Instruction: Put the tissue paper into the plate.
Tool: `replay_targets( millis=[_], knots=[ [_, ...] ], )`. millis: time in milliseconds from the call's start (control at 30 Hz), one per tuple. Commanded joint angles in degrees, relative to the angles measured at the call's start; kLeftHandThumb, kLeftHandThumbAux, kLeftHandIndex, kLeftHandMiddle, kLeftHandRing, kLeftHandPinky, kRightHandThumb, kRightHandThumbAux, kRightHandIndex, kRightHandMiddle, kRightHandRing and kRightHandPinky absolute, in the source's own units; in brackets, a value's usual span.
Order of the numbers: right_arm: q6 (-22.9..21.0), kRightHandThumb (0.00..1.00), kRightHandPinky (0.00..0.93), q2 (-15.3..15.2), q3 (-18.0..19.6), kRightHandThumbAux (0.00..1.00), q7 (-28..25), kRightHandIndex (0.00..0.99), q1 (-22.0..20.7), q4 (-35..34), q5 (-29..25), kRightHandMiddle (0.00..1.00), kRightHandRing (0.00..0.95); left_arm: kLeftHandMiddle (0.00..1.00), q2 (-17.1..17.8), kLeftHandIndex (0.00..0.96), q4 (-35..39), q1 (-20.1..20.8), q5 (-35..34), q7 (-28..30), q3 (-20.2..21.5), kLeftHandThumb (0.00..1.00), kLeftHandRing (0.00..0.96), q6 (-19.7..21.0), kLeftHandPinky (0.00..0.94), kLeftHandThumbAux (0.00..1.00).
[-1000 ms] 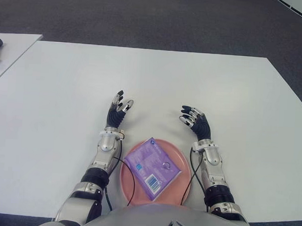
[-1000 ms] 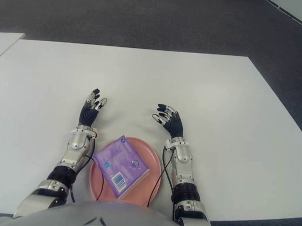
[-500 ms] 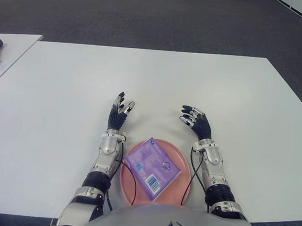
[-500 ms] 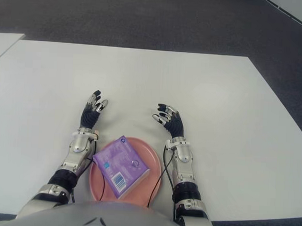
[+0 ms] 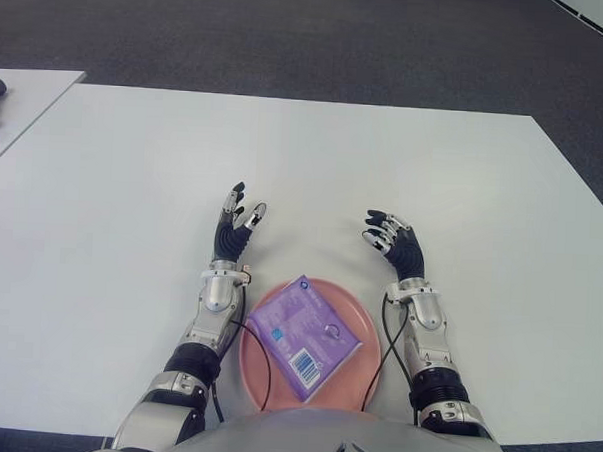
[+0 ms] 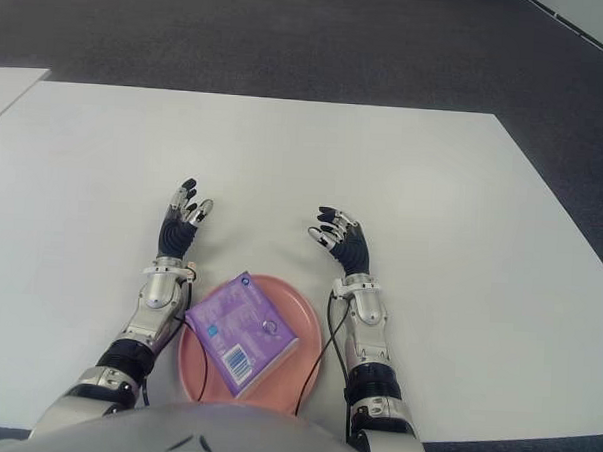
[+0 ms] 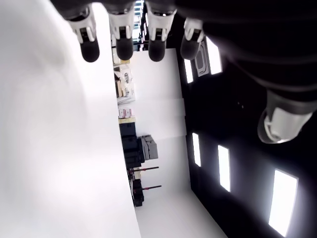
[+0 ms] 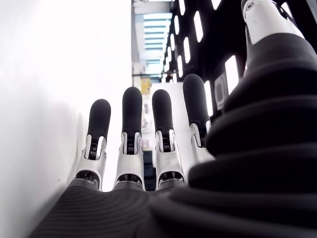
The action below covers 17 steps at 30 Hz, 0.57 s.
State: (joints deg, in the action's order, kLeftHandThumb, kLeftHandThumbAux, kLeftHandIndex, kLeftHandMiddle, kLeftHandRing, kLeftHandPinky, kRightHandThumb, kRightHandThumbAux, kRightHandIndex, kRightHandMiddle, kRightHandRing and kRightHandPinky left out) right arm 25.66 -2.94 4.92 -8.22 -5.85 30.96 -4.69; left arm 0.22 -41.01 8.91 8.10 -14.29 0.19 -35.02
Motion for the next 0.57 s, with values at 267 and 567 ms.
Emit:
replay_targets(
  millis=[267, 567],
  knots=[
    [-5.42, 0.676, 0.319, 2.02, 0.34, 0.733, 4.15, 0.401, 3.68, -3.65, 0.38, 0.302, 0.299, 0.0, 1.14, 0.0, -7.01, -0.55, 1.58, -2.67, -0.02, 0.0, 0.0, -2.51, 0.0, 0.44],
    [-6.77, 0.68, 0.326, 3.86, 0.64, 0.73, 7.67, 0.399, 5.08, -6.52, 0.51, 0.297, 0.307, 0.0, 1.74, 0.0, -10.55, 0.74, 2.47, -4.3, -0.5, 0.0, 0.0, -5.07, 0.0, 0.442]
  ],
)
